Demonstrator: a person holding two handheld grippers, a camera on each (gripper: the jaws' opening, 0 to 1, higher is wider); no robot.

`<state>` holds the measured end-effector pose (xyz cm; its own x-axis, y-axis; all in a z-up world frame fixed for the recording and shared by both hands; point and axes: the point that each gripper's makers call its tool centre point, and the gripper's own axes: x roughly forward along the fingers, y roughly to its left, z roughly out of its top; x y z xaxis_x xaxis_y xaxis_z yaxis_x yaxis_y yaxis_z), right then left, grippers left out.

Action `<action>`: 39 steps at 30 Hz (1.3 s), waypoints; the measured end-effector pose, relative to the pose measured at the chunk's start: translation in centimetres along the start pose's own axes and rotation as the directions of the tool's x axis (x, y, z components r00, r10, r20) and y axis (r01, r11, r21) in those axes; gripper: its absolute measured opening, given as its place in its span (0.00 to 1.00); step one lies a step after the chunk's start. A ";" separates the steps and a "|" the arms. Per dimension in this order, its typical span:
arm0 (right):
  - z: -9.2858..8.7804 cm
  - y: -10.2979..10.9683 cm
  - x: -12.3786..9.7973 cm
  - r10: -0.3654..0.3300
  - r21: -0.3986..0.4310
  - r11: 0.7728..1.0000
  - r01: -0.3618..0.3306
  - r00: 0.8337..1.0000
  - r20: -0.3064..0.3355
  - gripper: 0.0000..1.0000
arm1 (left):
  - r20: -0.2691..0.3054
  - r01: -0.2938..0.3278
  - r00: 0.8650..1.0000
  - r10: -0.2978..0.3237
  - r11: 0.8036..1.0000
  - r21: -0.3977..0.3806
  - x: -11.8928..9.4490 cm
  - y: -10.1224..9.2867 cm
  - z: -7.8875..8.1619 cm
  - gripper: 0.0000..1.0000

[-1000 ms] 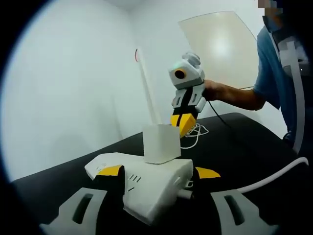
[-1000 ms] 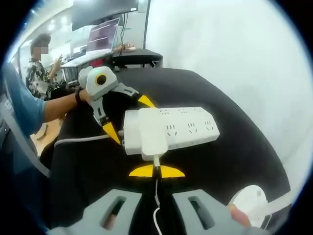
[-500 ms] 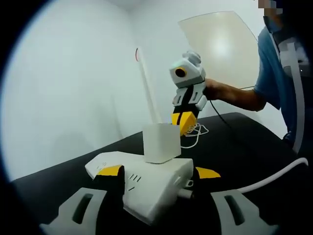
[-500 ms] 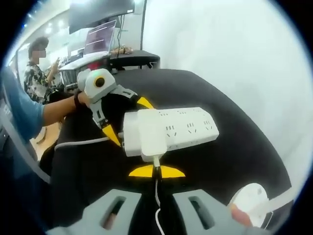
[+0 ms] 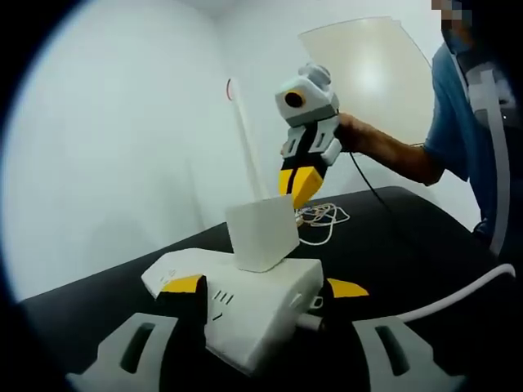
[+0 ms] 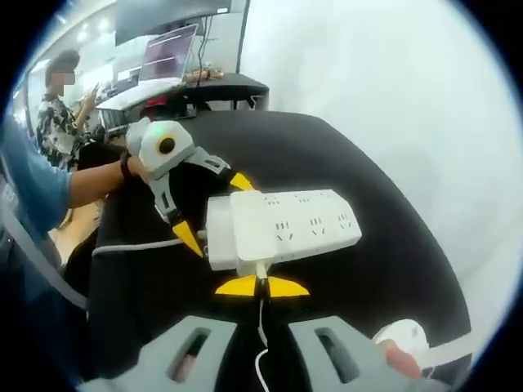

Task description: Insert the desk lamp plug into the socket, turn on the power strip switch, turn on the lamp switch, then turn off the lamp switch, turn off the power strip switch, and remove the plug from the socket.

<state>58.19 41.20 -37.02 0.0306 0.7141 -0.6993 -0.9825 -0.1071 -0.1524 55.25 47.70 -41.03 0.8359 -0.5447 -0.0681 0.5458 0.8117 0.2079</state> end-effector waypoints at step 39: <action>-1.6 0.8 0.3 0.026 0.105 0.994 -0.025 1.000 -0.007 0.03 | 0.005 0.001 1.000 -0.001 1.000 0.010 0.1 0.0 0.0 0.53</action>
<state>57.74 40.26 -38.47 0.0064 0.7062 -0.7080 -0.9968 -0.0518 -0.0607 55.29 47.65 -41.05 0.8349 -0.5468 -0.0630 0.5462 0.8089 0.2177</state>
